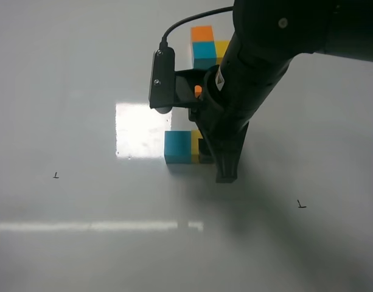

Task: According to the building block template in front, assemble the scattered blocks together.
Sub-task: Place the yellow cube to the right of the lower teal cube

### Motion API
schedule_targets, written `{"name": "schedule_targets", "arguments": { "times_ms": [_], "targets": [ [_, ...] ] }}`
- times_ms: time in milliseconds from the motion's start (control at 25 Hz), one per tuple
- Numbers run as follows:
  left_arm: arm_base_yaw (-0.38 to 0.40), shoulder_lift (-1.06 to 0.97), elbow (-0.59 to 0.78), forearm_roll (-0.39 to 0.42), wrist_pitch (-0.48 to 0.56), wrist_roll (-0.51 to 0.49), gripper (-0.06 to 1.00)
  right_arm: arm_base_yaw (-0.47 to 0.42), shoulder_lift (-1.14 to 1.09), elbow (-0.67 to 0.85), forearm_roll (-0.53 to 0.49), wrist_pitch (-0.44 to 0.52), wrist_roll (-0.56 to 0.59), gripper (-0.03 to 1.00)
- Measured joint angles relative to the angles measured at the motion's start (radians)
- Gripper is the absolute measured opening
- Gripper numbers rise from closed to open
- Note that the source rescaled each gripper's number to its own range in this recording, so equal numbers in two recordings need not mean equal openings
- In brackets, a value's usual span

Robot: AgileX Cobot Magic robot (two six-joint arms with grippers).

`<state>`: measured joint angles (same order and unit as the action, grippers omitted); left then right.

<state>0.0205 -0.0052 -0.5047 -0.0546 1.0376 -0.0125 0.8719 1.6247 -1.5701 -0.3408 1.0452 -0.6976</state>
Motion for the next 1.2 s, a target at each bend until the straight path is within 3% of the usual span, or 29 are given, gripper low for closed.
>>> {"name": "schedule_targets", "arguments": {
  "times_ms": [560, 1200],
  "targets": [
    [0.000, 0.000, 0.000, 0.000, 0.000, 0.000, 0.24, 0.000, 0.000, 0.000, 0.006, 0.013, 0.009, 0.70],
    [0.000, 0.000, 0.000, 0.000, 0.000, 0.000, 0.24, 0.000, 0.000, 0.000, 0.026, 0.030, -0.012, 0.71]
  ]
}}
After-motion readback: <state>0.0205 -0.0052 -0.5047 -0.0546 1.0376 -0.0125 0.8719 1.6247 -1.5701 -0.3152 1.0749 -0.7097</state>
